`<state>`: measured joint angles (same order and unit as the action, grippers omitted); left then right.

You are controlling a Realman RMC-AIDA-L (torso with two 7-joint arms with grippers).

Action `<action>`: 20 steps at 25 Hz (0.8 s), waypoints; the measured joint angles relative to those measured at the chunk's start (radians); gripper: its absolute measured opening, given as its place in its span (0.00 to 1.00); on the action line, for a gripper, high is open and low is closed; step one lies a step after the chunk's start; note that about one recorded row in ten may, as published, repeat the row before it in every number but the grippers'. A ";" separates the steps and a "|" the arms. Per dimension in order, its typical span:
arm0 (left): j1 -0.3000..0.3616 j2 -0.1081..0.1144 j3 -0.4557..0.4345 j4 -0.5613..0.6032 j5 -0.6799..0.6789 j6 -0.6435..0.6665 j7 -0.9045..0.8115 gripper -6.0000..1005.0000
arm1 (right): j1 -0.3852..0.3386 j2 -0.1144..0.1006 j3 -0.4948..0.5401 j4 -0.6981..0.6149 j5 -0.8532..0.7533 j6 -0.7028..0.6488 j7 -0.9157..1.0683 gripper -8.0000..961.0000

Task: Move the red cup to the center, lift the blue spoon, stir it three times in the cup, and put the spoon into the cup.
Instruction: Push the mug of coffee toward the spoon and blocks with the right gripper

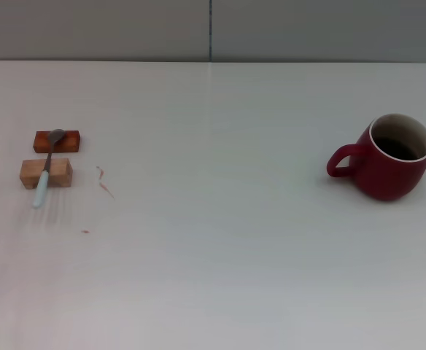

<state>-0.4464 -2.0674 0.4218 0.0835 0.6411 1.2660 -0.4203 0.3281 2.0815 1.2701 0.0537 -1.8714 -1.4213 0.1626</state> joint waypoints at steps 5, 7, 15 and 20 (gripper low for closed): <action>0.000 0.001 0.000 -0.004 -0.001 0.002 0.000 0.85 | 0.000 0.000 0.000 0.000 0.000 0.002 0.000 0.73; 0.000 0.001 0.000 -0.004 -0.001 0.003 0.000 0.85 | 0.000 0.000 0.000 0.000 0.000 0.002 0.000 0.73; -0.001 0.001 0.000 -0.004 -0.002 0.003 0.000 0.85 | 0.000 0.000 -0.002 0.000 0.000 0.002 0.000 0.73; -0.006 0.003 0.000 -0.004 -0.002 0.001 0.000 0.85 | 0.000 0.000 -0.003 0.000 0.000 0.002 0.000 0.73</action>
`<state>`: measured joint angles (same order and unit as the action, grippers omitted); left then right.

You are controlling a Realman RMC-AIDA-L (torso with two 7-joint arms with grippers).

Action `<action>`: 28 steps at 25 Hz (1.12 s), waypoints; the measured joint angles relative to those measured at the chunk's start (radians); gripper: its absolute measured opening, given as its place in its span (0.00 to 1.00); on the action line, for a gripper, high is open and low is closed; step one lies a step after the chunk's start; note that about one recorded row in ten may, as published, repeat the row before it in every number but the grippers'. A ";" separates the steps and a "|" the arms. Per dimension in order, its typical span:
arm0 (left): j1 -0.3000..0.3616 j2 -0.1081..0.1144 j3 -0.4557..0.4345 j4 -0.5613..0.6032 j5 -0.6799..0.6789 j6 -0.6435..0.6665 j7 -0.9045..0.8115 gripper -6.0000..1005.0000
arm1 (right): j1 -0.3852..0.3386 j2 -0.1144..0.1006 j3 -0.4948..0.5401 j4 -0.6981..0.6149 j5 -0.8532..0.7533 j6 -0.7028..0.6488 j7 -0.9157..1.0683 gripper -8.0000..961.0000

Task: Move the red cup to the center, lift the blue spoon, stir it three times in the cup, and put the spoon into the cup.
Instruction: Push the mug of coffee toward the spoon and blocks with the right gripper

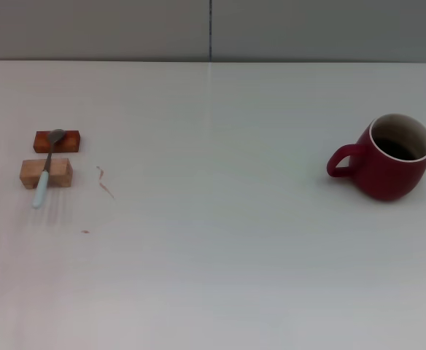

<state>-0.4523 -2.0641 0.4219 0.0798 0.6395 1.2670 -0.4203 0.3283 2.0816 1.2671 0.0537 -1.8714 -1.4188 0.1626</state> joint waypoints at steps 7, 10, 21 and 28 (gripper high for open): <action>-0.007 0.001 0.000 0.000 0.001 -0.002 0.000 0.84 | 0.000 0.000 -0.002 0.000 0.000 0.000 -0.004 0.71; -0.010 0.001 0.000 0.000 0.001 -0.003 0.000 0.84 | 0.000 0.000 -0.003 0.000 0.000 0.000 -0.007 0.69; -0.014 -0.002 0.000 0.000 0.002 -0.003 0.000 0.84 | -0.007 -0.003 0.000 -0.014 0.000 0.002 -0.012 0.48; -0.014 -0.002 0.000 0.000 0.002 -0.003 0.000 0.84 | 0.007 -0.004 -0.003 -0.015 -0.005 0.007 -0.289 0.29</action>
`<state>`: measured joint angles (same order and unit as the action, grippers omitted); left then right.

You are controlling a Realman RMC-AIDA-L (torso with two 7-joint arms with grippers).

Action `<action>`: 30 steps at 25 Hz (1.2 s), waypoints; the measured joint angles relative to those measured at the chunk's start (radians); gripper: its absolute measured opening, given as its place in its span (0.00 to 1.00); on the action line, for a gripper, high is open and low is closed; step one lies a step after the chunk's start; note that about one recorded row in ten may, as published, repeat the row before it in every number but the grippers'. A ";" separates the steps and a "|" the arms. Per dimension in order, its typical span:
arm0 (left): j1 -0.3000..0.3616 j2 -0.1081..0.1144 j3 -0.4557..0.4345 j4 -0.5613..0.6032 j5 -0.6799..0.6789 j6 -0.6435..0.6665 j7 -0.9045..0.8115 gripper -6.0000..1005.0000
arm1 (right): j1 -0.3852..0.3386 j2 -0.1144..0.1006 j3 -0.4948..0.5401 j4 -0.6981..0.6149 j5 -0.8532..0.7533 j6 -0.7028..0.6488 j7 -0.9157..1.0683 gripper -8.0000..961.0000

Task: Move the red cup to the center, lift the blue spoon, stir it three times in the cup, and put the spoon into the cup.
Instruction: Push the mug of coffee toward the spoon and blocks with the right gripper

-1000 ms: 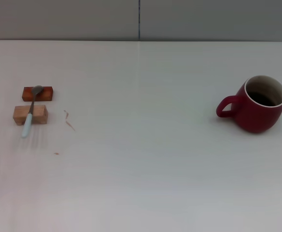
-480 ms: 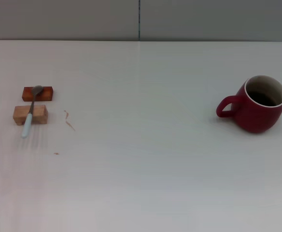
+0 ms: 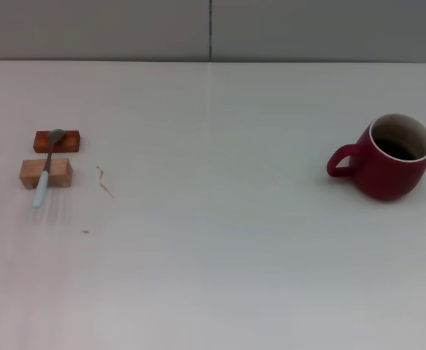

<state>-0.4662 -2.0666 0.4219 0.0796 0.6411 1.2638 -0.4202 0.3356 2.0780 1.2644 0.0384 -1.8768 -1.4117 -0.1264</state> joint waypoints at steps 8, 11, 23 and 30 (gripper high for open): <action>0.000 -0.001 0.000 -0.001 0.000 0.000 0.000 0.83 | 0.014 -0.003 -0.154 -0.005 -0.002 -0.002 -0.472 0.05; 0.000 0.000 0.000 -0.001 0.000 0.001 0.000 0.83 | 0.013 -0.002 -0.199 -0.005 -0.002 -0.002 -0.576 0.05; -0.003 0.002 0.000 0.004 0.000 0.001 0.000 0.83 | -0.020 0.007 -0.502 0.011 -0.004 0.058 -0.907 0.05; 0.001 0.002 -0.001 0.007 -0.002 0.001 0.000 0.83 | -0.031 0.008 -0.590 0.042 -0.004 0.118 -0.964 0.05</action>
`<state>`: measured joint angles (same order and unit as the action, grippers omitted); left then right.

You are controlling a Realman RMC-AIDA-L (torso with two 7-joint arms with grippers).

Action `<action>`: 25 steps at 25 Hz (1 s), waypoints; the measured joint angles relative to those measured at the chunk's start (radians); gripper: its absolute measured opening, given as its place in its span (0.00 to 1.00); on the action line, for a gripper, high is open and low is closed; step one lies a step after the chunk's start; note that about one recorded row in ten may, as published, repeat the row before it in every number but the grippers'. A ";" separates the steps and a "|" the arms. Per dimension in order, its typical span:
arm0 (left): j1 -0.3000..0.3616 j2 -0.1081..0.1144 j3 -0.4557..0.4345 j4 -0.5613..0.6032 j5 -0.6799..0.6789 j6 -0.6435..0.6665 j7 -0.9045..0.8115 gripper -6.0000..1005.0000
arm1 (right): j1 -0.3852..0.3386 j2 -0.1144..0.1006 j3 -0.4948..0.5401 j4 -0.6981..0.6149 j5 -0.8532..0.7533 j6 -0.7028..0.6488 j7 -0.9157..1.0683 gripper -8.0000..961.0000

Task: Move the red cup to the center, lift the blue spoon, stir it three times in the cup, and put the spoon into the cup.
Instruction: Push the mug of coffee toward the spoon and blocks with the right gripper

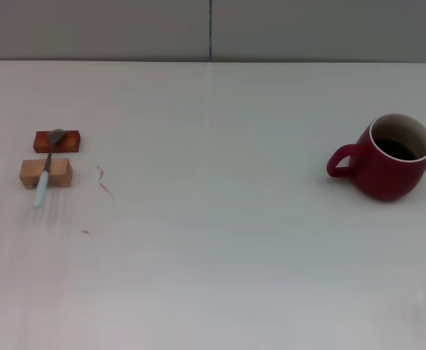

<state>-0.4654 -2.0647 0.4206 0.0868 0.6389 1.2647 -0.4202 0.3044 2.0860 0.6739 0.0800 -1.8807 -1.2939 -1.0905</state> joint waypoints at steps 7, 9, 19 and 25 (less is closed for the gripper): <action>0.005 0.000 -0.007 0.001 -0.003 0.001 0.000 0.82 | -0.004 0.003 -0.081 0.020 0.000 0.051 -0.002 0.05; 0.005 0.000 -0.007 0.001 -0.004 0.001 0.000 0.82 | -0.004 0.002 -0.106 0.024 0.000 0.068 -0.002 0.05; 0.004 0.002 -0.008 0.001 -0.005 -0.001 0.006 0.82 | 0.006 0.001 -0.194 0.031 0.000 0.107 -0.003 0.05; 0.005 0.001 -0.008 -0.001 -0.005 -0.001 0.003 0.82 | 0.013 0.000 -0.228 0.043 0.000 0.125 -0.003 0.05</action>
<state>-0.4601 -2.0640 0.4126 0.0862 0.6334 1.2640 -0.4170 0.3173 2.0856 0.4458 0.1227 -1.8806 -1.1685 -1.0937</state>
